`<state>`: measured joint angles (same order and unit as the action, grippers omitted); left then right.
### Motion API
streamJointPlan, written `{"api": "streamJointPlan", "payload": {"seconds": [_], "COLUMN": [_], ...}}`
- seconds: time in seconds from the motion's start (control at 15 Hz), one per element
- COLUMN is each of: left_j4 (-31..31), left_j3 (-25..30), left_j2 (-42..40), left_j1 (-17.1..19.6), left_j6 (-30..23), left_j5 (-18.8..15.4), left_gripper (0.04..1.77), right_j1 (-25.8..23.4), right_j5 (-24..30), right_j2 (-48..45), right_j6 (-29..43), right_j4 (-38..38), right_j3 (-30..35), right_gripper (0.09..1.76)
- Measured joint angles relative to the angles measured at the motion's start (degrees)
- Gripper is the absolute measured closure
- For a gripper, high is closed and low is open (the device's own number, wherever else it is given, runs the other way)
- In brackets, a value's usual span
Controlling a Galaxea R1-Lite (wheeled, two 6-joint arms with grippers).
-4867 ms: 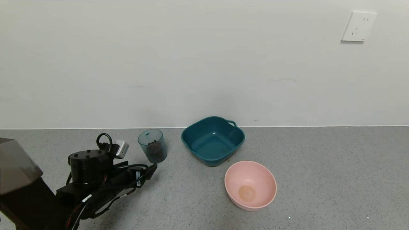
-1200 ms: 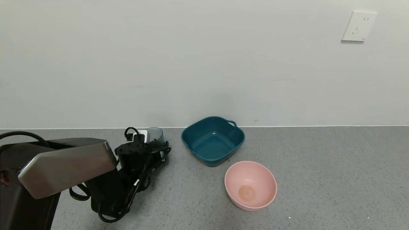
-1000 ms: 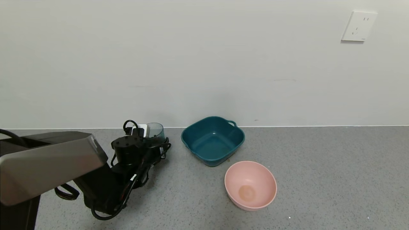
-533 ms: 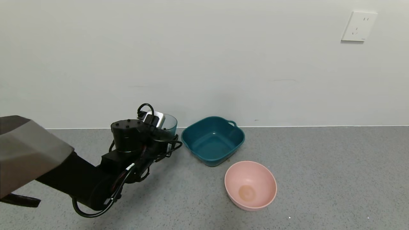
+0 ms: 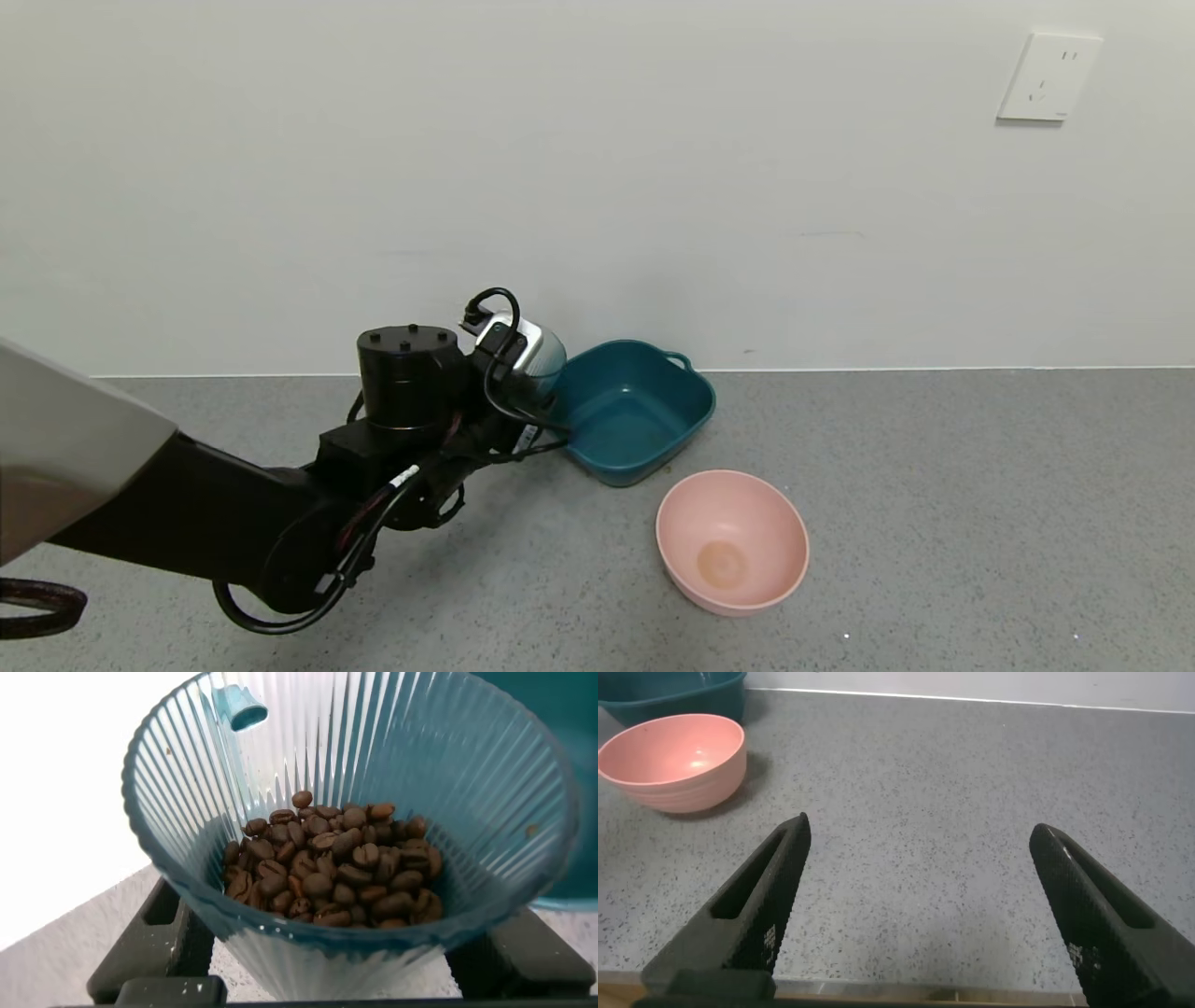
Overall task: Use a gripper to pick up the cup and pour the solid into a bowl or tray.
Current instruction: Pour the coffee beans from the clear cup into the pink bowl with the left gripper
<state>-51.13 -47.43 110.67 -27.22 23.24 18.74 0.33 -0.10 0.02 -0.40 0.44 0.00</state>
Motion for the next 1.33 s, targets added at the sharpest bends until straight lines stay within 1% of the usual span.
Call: {"api": "streamJointPlan", "payload": {"seconds": [0.33, 0.73, 0.87, 1.07, 1.33], "left_j4": [9.6, 16.4, 16.8, 16.8, 16.8], "left_j3": [-3.3, -7.4, -8.0, -9.0, -10.6], "left_j2": [-0.6, -0.4, 0.0, 1.3, 3.6], "left_j1": [-3.8, -8.4, -10.1, -11.9, -14.4], "left_j6": [6.3, 12.2, 15.1, 21.0, 25.0], "left_j5": [-0.4, 0.2, 1.1, 4.1, 6.0], "left_gripper": [0.47, 0.47, 0.47, 0.47, 0.47], "right_j1": [0.0, 0.0, 0.0, 0.0, 0.0], "right_j5": [0.0, 0.0, 0.0, 0.0, 0.0], "right_j2": [0.0, 0.0, 0.0, 0.0, 0.0], "right_j6": [0.0, 0.0, 0.0, 0.0, 0.0], "right_j4": [0.0, 0.0, 0.0, 0.0, 0.0], "right_j3": [0.0, 0.0, 0.0, 0.0, 0.0], "right_gripper": [0.14, 0.14, 0.14, 0.14, 0.14]}}
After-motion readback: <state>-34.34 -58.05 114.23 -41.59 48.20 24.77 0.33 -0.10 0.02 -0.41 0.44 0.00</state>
